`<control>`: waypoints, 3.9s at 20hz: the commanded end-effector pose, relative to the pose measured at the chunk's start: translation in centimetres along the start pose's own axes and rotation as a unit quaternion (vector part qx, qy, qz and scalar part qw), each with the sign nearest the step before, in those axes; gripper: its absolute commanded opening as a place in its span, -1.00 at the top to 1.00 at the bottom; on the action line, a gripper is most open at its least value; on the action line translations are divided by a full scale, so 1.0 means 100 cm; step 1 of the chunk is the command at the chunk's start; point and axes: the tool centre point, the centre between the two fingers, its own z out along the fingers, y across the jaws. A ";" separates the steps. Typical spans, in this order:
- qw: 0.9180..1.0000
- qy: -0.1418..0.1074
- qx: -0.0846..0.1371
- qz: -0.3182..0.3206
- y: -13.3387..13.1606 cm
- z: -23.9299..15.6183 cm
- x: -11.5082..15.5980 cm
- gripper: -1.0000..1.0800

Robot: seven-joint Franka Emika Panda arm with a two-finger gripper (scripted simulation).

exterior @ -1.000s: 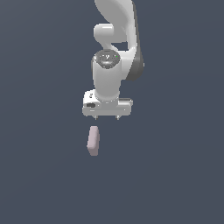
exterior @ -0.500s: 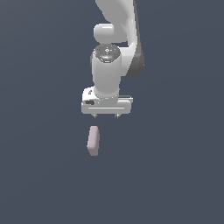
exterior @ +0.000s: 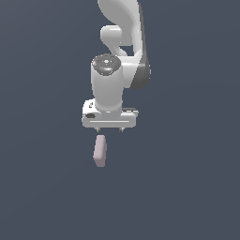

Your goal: Pick up the object and move it to a goal position.

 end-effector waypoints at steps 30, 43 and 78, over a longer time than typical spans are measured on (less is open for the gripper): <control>0.999 0.005 0.018 0.027 0.048 0.078 0.043 -0.92; 0.999 0.005 0.018 0.027 0.048 0.084 0.044 1.00; 0.999 0.005 0.017 0.027 -0.042 -0.129 -0.016 1.00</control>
